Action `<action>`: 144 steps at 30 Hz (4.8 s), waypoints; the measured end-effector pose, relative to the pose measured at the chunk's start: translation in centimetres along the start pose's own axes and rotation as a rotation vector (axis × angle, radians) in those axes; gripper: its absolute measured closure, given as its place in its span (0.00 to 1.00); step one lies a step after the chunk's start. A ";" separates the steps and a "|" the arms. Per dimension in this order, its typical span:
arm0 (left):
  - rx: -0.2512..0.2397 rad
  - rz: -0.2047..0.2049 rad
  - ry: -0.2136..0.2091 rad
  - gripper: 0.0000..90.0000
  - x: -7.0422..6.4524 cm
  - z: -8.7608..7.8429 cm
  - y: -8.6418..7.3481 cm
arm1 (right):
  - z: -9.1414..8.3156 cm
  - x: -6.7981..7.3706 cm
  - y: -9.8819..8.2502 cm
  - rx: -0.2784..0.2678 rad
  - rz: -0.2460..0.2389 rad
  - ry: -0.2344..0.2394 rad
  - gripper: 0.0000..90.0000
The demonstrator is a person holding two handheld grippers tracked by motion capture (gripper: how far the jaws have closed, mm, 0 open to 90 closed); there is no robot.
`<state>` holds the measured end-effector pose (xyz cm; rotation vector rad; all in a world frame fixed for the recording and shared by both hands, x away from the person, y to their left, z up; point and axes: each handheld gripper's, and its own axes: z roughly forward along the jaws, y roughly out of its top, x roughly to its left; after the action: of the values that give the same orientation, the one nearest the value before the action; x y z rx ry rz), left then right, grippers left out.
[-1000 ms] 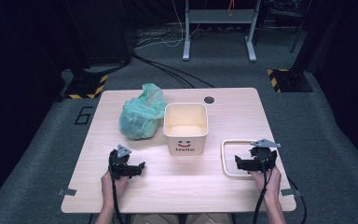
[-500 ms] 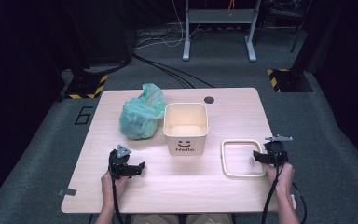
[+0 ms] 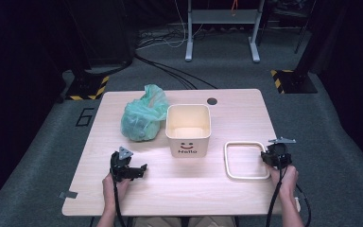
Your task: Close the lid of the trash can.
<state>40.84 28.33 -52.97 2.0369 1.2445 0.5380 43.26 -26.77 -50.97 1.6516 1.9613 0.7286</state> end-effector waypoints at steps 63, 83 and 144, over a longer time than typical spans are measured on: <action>-0.005 0.000 0.002 0.10 0.0 0.0 0.0 | -5.7 0.8 7.2 -0.084 0.131 0.042 0.91; -0.006 0.000 0.002 0.11 0.1 0.0 0.0 | -6.8 1.4 8.8 -0.093 0.124 0.054 0.91; -0.007 0.002 0.001 0.14 0.0 -0.1 0.0 | -8.3 6.5 15.0 -0.141 0.020 0.109 0.91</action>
<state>40.77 28.41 -52.90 2.0320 1.2397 0.5433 47.81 -19.14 -34.93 1.5797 1.9206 0.9600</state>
